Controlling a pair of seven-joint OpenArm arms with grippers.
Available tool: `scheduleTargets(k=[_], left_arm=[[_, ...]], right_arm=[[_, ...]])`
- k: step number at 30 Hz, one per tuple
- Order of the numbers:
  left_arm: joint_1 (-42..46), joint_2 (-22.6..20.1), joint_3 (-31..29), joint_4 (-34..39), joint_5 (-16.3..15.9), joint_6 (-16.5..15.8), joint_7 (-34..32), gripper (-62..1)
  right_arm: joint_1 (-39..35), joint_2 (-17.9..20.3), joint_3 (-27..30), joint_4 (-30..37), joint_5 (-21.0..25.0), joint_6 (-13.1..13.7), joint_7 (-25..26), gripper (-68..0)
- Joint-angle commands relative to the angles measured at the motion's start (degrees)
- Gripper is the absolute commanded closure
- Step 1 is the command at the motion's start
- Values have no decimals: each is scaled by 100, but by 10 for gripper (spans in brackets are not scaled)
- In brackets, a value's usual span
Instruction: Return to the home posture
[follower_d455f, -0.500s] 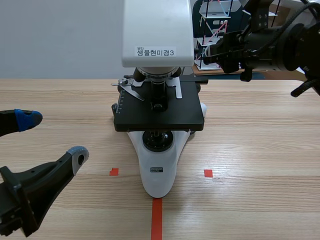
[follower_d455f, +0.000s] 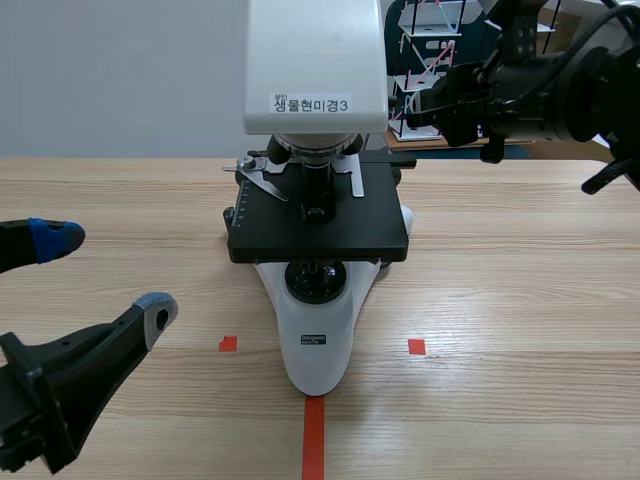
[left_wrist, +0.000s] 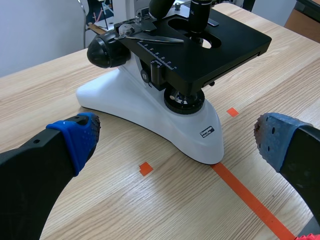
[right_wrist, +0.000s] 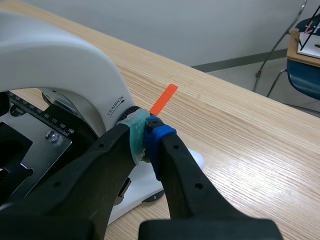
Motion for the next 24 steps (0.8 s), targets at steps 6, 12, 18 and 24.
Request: scheduleTargets(k=[6,12,18,24], left_arm=[[-7,-2,4,90,-35,-15,-83,-623],[-7,0,4,90,-35,-15,-81,-623],[-4,0,4,90,-35,-15,-83,-623],[-4,0,4,90,-35,-15,-83,-623]], right_arm=[[31,48,11,142,39,4,330,2],[-393,118,22,435,-256,157,920,-7],[-1384,144,149,1602,-962,155,1362,-27],[-2811,144,402,2673,-1655,155,2085,-158]])
